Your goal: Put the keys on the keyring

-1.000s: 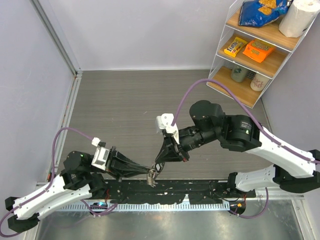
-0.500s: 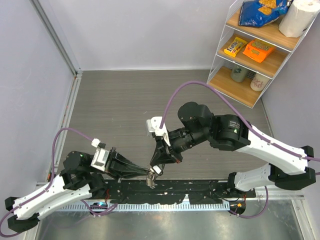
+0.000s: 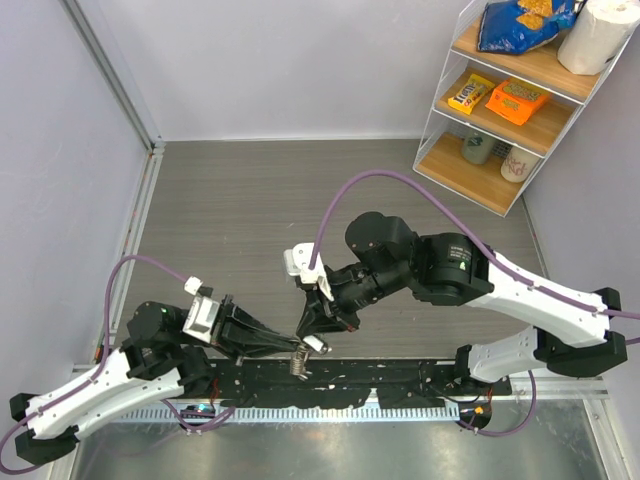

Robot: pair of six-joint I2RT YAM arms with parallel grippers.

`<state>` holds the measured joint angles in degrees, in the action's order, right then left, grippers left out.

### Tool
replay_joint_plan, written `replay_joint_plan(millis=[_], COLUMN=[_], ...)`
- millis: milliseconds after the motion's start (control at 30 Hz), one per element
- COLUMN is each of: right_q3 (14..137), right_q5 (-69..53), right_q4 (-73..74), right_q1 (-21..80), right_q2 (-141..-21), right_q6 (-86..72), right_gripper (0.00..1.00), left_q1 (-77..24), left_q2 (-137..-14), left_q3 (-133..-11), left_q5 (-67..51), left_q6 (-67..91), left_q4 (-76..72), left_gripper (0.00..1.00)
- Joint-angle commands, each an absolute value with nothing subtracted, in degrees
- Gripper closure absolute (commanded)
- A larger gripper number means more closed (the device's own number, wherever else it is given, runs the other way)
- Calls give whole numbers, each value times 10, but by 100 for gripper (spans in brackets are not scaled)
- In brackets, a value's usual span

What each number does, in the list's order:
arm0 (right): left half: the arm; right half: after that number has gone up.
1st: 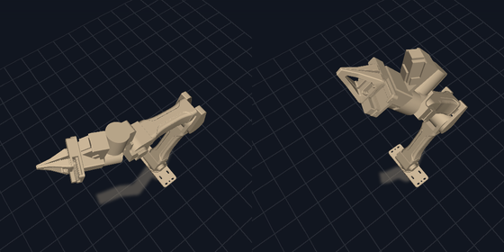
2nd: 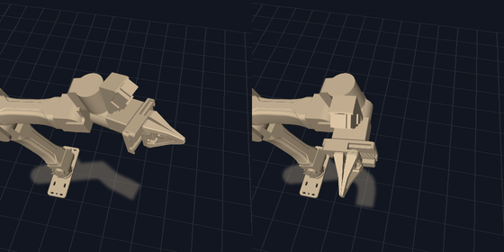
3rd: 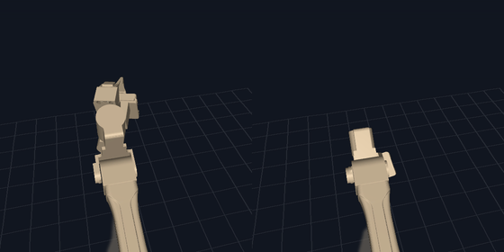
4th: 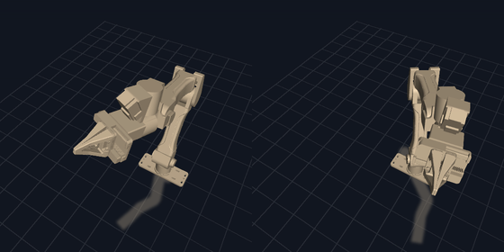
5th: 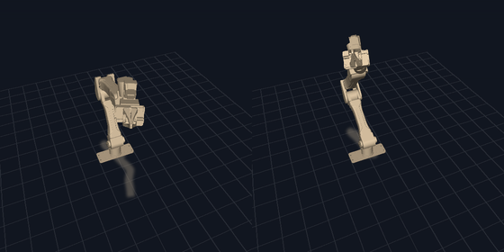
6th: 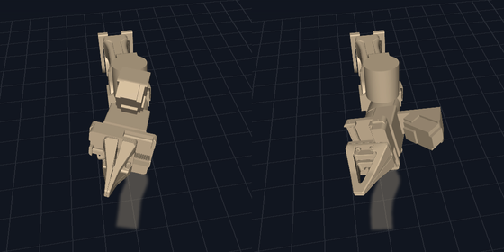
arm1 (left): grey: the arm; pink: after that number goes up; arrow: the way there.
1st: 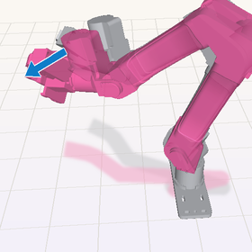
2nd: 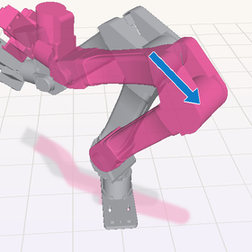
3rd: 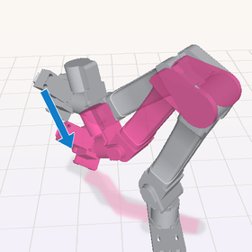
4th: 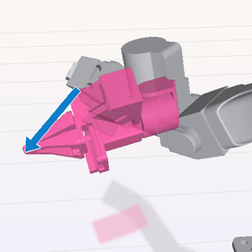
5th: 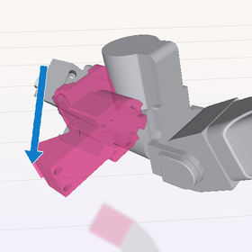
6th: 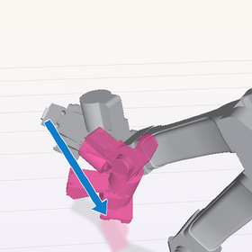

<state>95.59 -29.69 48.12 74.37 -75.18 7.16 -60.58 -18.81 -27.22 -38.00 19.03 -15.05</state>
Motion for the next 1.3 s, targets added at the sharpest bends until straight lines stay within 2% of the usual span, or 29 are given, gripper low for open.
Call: replay_joint_plan(millis=[0, 300, 500, 1267], right_q3=[983, 962, 949, 955], right_q5=[-260, -247, -288, -290], right_q4=[471, 447, 446, 466], right_q1=[747, 747, 747, 766], right_q2=[-752, -726, -715, -738], right_q6=[68, 55, 72, 92], right_gripper=[95, 95, 95, 95], left_q1=[-605, -605, -606, -606], left_q2=[-191, -182, -176, -199], left_q3=[-297, -293, -291, -297], left_q5=[-387, -388, -382, -400], left_q6=[185, 187, 186, 193], left_q4=[-185, -184, -183, -203], left_gripper=[100, 100, 100, 100])
